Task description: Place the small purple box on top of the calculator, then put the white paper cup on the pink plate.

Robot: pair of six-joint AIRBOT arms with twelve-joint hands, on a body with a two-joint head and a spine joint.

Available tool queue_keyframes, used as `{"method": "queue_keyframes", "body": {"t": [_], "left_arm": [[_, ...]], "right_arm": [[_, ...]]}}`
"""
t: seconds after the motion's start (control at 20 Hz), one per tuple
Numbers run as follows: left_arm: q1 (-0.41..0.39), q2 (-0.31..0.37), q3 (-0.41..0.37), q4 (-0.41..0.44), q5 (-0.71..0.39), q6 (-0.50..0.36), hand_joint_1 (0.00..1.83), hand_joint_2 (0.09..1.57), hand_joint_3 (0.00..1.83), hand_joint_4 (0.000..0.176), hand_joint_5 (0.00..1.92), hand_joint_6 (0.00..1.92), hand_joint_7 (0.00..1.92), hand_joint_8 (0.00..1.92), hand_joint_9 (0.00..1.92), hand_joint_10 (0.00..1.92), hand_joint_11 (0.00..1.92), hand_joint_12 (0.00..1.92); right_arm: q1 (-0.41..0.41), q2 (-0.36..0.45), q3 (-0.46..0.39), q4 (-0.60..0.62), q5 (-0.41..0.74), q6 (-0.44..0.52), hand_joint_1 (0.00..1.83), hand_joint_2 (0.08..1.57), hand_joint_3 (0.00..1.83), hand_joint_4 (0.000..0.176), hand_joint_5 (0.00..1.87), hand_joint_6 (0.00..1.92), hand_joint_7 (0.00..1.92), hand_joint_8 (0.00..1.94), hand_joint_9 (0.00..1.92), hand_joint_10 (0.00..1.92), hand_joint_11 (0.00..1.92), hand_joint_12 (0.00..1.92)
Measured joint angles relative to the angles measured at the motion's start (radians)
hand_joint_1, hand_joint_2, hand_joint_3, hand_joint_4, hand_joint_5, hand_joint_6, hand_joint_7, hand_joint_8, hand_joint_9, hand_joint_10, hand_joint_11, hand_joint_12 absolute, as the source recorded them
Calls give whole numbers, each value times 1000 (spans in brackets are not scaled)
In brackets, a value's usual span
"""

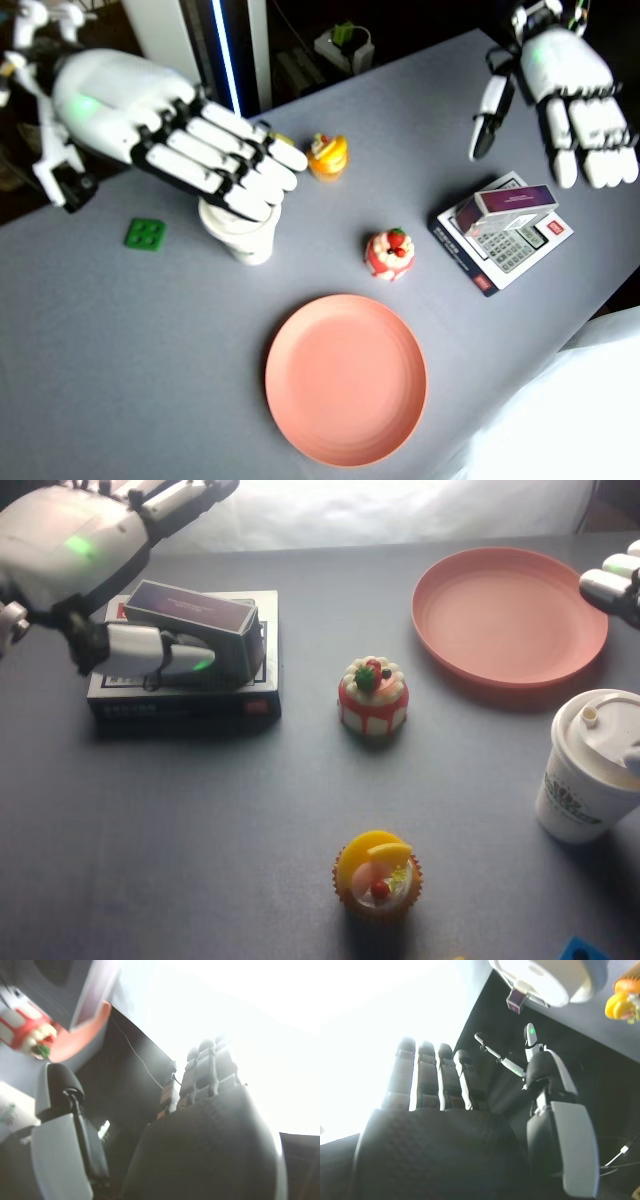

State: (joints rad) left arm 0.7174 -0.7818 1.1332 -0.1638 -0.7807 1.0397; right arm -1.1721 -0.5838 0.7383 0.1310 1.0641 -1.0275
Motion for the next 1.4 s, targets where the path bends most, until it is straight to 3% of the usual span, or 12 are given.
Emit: {"method": "queue_keyframes", "body": {"t": [0.2,0.45,0.5,0.65,0.85,0.95,1.1,1.15,1.2,1.25,1.35,1.4], "left_arm": [[10,12,-11,50,-79,-55,991,1029,2,121,72,7,0,0,0,0,0,624],[10,12,-25,86,-97,-69,1050,1046,2,108,72,0,0,0,0,0,0,354],[8,12,-25,84,-97,-71,1050,1039,0,85,78,1,0,0,0,0,0,316],[10,12,-25,90,-96,-76,1035,1043,1,78,69,0,0,0,0,0,0,369],[10,12,-25,93,-96,-76,991,1045,2,81,68,5,0,0,0,0,0,445],[16,13,-32,93,-99,-77,1025,1034,0,71,81,2,0,0,0,0,0,266],[26,13,-37,105,-92,-79,1044,1040,2,63,73,0,0,0,0,0,0,87],[25,13,-37,100,-94,-80,1032,1049,1,62,76,1,0,0,0,0,0,3],[26,13,-37,100,-96,-80,1027,1052,2,74,69,0,0,0,0,0,18,9],[26,13,-37,96,-95,-80,1027,1052,2,74,69,0,0,0,0,0,18,9],[29,13,-37,99,-102,-80,1044,1048,0,78,69,0,0,0,0,0,8,229],[34,13,-37,98,-103,-80,1026,1052,1,82,62,6,0,0,0,0,0,534]], "right_arm": [[-9,-1,13,-33,-23,49,578,979,0,0,0,0,0,0,0,0,0,1329],[7,-35,51,-39,-112,55,722,947,0,0,0,0,0,0,0,0,0,1476],[17,-42,60,-45,-133,55,735,936,0,39,0,0,0,0,0,0,0,1392],[68,-78,93,-48,-204,55,735,924,0,47,0,0,0,0,0,0,0,1341],[101,-120,122,-63,-280,55,741,917,0,22,0,0,0,0,0,0,0,1544],[123,-136,142,-65,-315,55,786,924,0,0,0,0,0,0,0,0,0,1778],[141,-162,162,-68,-356,55,887,956,0,0,0,0,4,1,55,57,0,1532],[141,-167,166,-71,-375,55,940,979,1,0,62,22,195,39,38,776,0,1712],[148,-167,166,-72,-386,56,985,993,5,0,165,75,322,120,83,1064,0,1811],[148,-167,169,-72,-385,56,985,993,5,0,165,75,322,120,83,1064,0,1811],[150,-167,172,-68,-369,56,1108,1002,2,0,405,359,575,636,446,1197,290,1767],[156,-167,172,-68,-369,56,1213,1007,3,0,469,826,732,931,715,1378,667,1845]]}}
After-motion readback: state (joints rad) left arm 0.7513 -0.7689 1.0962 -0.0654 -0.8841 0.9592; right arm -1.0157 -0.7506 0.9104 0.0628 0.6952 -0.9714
